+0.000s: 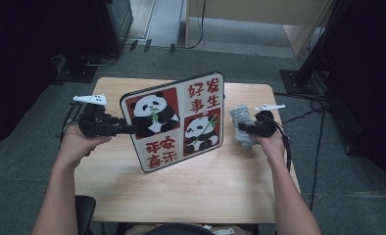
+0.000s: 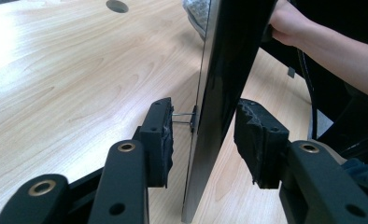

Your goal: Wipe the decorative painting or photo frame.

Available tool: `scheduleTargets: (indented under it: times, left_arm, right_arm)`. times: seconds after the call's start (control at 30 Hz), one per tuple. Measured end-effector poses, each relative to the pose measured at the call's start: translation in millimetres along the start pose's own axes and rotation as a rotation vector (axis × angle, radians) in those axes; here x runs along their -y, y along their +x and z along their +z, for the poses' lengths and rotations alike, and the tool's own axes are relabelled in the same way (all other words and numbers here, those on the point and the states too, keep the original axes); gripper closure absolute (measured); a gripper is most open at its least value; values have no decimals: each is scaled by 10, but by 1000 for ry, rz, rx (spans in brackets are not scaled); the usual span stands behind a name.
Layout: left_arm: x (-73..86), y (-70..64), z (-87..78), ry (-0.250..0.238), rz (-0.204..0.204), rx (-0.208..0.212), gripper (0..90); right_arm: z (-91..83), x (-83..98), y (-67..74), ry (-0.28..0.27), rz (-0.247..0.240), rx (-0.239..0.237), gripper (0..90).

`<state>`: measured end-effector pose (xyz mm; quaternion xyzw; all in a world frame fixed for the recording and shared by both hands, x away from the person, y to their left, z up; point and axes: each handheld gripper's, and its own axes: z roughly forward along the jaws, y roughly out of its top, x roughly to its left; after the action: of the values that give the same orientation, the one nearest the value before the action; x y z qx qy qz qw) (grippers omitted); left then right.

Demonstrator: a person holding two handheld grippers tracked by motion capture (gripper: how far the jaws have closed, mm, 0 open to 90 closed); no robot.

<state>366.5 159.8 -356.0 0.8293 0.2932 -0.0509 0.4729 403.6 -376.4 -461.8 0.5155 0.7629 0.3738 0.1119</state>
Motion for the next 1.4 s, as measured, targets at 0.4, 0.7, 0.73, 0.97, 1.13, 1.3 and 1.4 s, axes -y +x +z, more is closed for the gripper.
scheduleTargets:
  times: [0.4,0.7,0.73,0.97,1.13,1.3,1.4]
  left_arm:
    - [11,20,33,5,-8,-14,614]
    - [15,11,63,10,-5,-8,684]
    - [16,10,67,10,-5,-8,687]
    - [20,14,97,17,-4,-4,688]
    - [21,27,110,16,-19,-23,619]
    - [16,19,107,11,-3,-50,593]
    - [19,33,106,9,-8,-56,565]
  right_arm:
    - [138,-54,-232,-3,47,62,657]
    - [243,-76,-340,5,49,110,651]
    - [252,-79,-342,7,49,115,650]
    - [326,-101,-365,16,55,149,616]
    - [343,-92,-395,16,96,170,484]
    - [320,-98,-403,16,113,159,434]
    - [297,-106,-391,13,111,162,391]
